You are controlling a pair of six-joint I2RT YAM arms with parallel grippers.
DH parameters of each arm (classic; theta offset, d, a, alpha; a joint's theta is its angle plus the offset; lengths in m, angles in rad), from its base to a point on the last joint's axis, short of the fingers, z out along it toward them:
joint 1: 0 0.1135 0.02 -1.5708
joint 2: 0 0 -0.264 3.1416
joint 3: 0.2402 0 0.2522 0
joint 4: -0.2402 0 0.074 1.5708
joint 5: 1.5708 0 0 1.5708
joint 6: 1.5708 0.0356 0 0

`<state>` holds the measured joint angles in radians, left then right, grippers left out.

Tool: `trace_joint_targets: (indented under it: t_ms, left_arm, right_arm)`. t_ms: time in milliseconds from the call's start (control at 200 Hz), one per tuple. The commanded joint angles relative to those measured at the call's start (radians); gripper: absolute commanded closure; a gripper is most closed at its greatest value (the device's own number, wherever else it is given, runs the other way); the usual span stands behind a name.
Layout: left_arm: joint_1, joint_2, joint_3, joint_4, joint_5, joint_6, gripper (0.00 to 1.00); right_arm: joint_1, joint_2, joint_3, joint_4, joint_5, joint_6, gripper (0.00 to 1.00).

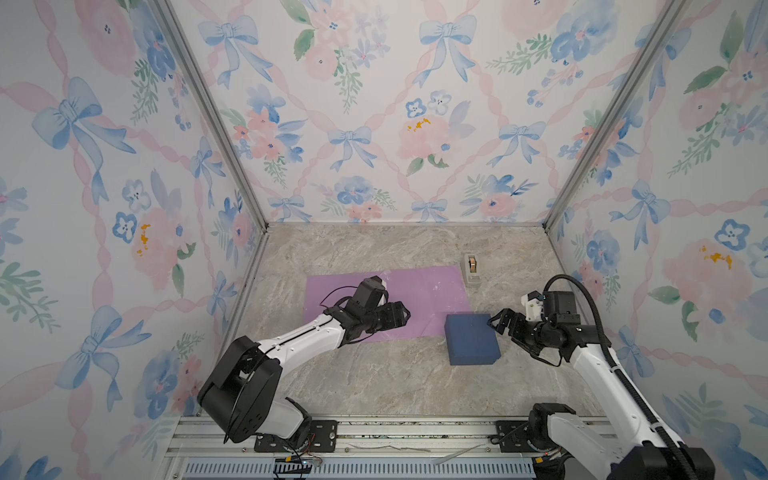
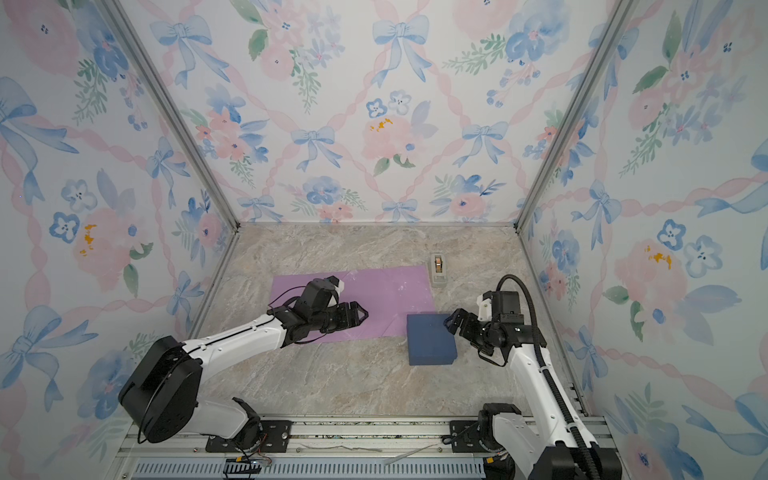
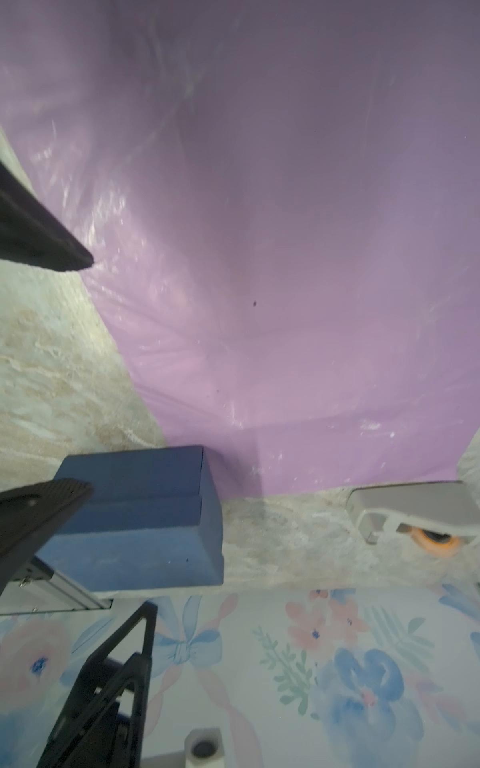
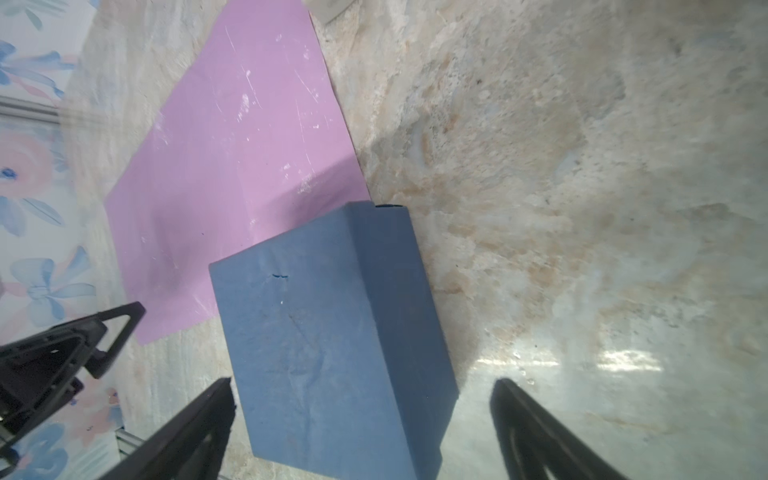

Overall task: Wrap the gift box in paper
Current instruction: 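Close the left and right grippers on opposite ends of the blue box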

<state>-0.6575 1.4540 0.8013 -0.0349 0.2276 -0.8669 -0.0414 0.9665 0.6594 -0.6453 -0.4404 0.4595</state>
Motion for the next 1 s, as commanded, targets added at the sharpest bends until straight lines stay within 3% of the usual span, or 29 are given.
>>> trace_joint_targets:
  t_ms: [0,140,310,715,865,995]
  left_arm:
    - [-0.07,0.09,0.047,0.173,0.099,-0.104,0.24]
    - [-0.15,0.213,0.094,0.269,0.123,-0.149,0.27]
    - [-0.197,0.343,0.177,0.315,0.17,-0.167,0.31]
    - [-0.222,0.441,0.184,0.341,0.177,-0.188,0.42]
    - [-0.231,0.469,0.184,0.35,0.178,-0.193,0.46]
    - [-0.242,0.495,0.202,0.354,0.193,-0.198,0.56]
  right_arm:
    - [-0.064,0.014,-0.035,0.056,-0.191,-0.072,0.02]
    - [-0.101,0.101,-0.033,0.093,-0.258,-0.103,0.09]
    - [-0.082,0.215,0.016,0.125,-0.221,-0.129,0.12]
    - [0.009,0.376,0.019,0.145,-0.168,-0.141,0.18]
    - [0.011,0.402,-0.004,0.145,-0.138,-0.134,0.26]
    - [0.012,0.404,-0.027,0.145,-0.127,-0.127,0.39]
